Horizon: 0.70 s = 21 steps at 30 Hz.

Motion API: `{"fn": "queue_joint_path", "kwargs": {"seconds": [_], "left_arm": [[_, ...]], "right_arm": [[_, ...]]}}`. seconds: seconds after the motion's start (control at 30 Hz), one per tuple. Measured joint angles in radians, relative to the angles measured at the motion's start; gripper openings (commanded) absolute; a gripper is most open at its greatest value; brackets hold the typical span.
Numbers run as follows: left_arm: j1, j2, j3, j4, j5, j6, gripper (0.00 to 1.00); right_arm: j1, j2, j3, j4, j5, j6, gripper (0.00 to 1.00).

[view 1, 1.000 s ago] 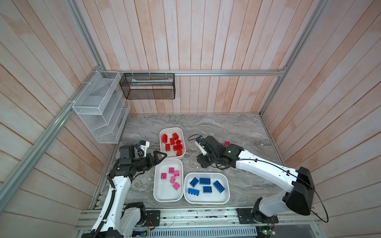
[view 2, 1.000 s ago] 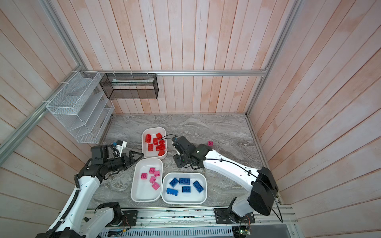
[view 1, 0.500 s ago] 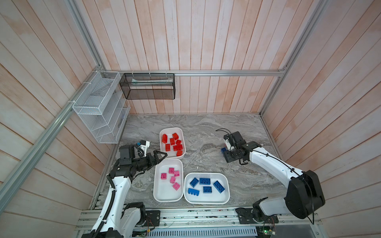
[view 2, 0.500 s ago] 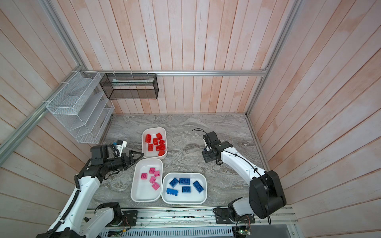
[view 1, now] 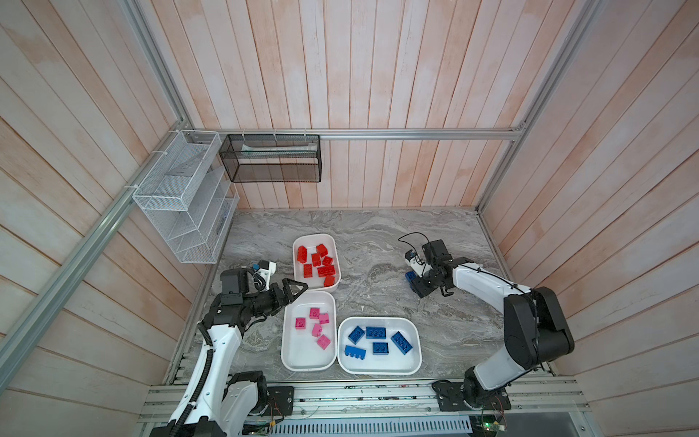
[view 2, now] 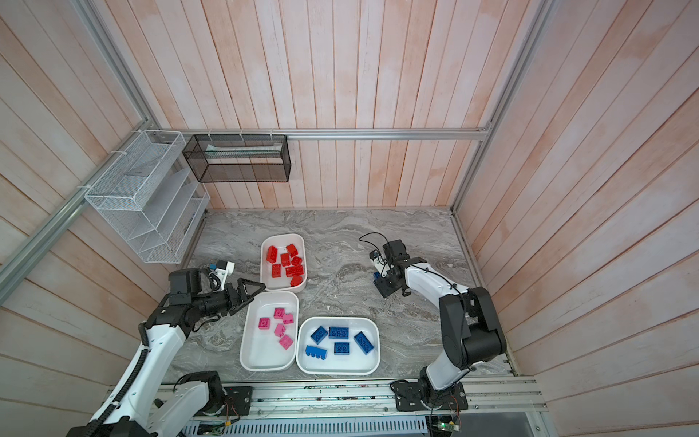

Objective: Sort the legos into containers by color
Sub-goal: 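Reach the right gripper back to the loose bricks and grasp a blue brick, then carry the blue brick into the nearest tub and release it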

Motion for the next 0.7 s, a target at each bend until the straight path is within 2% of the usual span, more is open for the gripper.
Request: {"fn": "queue_joint_path", "kwargs": {"seconds": [0.07,0.2,0.33,0.53,0.7], "left_arm": [[0.000,-0.003,0.000,0.000,0.000,0.000,1.00],[0.000,-0.008,0.000,0.001,0.000,0.000,1.00],[0.000,-0.008,0.000,0.000,0.000,0.000,1.00],[0.000,-0.008,0.001,-0.001,0.000,0.000,1.00],[-0.002,-0.002,0.008,-0.001,0.000,0.001,1.00]], "right_arm": [[-0.005,0.024,0.000,0.004,-0.017,-0.012,0.56],[-0.029,0.064,0.009,0.009,-0.045,-0.032,0.36],[-0.041,0.067,0.025,0.009,-0.065,-0.045,0.21],[-0.010,-0.020,0.045,-0.033,-0.091,-0.013,0.20],[0.123,-0.231,0.045,-0.079,-0.127,0.043,0.20]]}}
